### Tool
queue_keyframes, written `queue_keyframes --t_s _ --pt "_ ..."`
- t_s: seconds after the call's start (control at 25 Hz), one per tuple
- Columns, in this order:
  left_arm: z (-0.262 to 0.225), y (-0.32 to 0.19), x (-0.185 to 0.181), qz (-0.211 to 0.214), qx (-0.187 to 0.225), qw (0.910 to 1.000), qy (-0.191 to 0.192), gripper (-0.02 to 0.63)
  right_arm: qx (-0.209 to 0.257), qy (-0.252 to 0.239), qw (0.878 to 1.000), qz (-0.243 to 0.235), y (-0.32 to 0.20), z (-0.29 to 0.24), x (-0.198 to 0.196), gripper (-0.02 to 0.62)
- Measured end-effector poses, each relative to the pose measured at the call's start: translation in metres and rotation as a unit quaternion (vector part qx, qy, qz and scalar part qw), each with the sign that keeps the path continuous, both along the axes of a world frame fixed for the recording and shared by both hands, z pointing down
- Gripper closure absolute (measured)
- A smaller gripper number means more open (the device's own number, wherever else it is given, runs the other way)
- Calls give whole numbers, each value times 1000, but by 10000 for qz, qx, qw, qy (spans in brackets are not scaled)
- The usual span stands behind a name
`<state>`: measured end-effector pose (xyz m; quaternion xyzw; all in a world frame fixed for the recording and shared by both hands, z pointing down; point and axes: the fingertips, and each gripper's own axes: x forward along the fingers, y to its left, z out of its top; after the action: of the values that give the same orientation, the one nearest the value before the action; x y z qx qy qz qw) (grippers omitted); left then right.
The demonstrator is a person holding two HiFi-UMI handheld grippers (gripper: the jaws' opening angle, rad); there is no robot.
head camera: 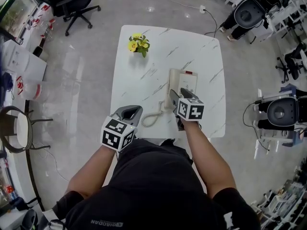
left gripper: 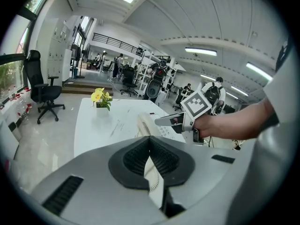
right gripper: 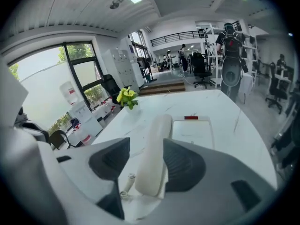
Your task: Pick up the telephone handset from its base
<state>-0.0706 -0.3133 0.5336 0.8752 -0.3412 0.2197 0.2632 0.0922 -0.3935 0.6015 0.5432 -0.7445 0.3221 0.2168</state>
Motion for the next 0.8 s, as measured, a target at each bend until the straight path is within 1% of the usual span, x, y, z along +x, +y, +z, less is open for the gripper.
queue_keyframes --t_s 0.08,0.24,0.44,0.8 --pt "2 2 -4 -35 -30 10000 -7 604 -141 79 9999 46 -6 14 -2 385" --pt "5 4 -14 -148 -89 9998 -28 604 -320 388 9986 140 -16 32 -1 385" --pt "10 5 -20 -250 -150 9996 -42 604 -511 547 9968 271 -27 49 4 385" --pt "11 1 -22 -292 -172 9994 -32 604 -803 460 9953 272 -37 65 0 360"
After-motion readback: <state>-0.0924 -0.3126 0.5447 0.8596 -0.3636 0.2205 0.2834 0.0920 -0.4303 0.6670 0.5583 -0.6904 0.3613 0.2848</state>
